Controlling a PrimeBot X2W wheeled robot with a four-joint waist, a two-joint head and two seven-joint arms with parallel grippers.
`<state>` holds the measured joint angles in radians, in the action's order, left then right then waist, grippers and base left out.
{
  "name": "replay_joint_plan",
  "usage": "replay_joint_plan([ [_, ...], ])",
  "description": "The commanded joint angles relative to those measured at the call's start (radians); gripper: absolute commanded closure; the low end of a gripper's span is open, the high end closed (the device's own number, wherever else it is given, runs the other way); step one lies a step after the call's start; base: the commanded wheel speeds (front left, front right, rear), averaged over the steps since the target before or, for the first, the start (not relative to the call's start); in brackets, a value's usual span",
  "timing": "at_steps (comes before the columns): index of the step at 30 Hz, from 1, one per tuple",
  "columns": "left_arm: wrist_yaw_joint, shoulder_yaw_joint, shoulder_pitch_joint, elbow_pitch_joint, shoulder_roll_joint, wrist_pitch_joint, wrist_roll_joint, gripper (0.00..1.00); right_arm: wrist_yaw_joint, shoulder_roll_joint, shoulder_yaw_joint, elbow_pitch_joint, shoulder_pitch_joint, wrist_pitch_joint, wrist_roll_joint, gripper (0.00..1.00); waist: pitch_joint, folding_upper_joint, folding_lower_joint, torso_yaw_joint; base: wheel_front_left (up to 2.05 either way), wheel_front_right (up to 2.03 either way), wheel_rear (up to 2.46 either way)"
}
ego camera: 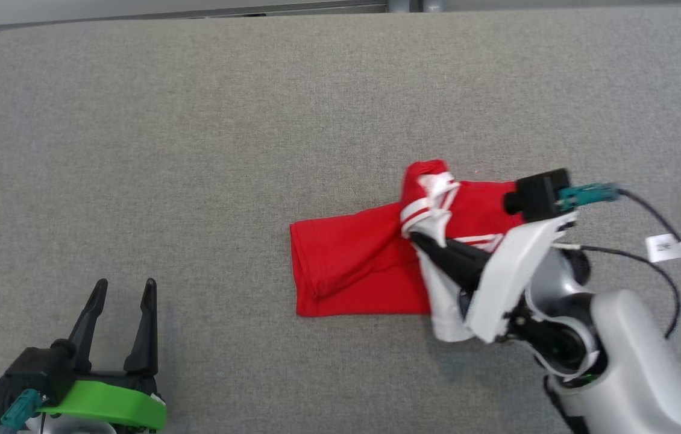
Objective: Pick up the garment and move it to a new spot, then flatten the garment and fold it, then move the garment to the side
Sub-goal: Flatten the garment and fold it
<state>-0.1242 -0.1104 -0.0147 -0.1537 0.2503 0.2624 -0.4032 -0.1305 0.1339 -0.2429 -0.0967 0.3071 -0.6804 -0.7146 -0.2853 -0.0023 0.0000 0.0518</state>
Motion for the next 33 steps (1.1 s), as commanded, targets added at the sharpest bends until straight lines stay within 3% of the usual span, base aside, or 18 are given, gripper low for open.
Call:
replay_joint_plan([
  [1, -0.005, -0.005, -0.023, -0.002, 0.003, 0.003, 0.01, 0.0, 0.0, -0.023, -0.033, 0.028, 0.017, 0.016, 0.026, 1.0, -0.022, 0.0023, 0.0, -0.016, 0.0, 0.0, 0.0],
  [5, -0.005, -0.023, -0.043, -0.021, 0.008, 0.003, 0.02, 0.0, 0.0, -0.074, -0.114, 0.127, 0.049, 0.076, 0.074, 1.0, -0.032, 0.0023, 0.0, -0.018, 0.0, 0.0, 0.0],
  [15, -0.007, -0.041, -0.052, -0.047, 0.002, 0.003, 0.025, 0.0, 0.0, -0.083, -0.192, 0.27, 0.14, 0.203, 0.055, 1.0, -0.031, 0.0023, 0.0, -0.016, 0.0, 0.0, 0.0],
  [29, -0.007, -0.063, -0.065, -0.068, -0.015, 0.003, 0.029, 0.0, 0.0, -0.082, -0.299, 0.381, 0.25, 0.226, 0.064, 1.0, -0.022, 0.0023, 0.0, -0.01, 0.0, 0.0, 0.0],
  [30, -0.007, -0.066, -0.064, -0.07, -0.016, 0.003, 0.027, 0.0, 0.0, -0.082, -0.301, 0.392, 0.26, 0.235, 0.071, 0.88, -0.023, 0.0023, 0.0, -0.01, 0.0, 0.0, 0.0],
  [33, -0.008, -0.072, -0.069, -0.072, -0.011, 0.003, 0.022, 0.0, 0.0, -0.083, -0.312, 0.409, 0.274, 0.272, 0.06, 0.0, -0.026, 0.0023, 0.0, -0.009, 0.0, 0.0, 0.0],
])
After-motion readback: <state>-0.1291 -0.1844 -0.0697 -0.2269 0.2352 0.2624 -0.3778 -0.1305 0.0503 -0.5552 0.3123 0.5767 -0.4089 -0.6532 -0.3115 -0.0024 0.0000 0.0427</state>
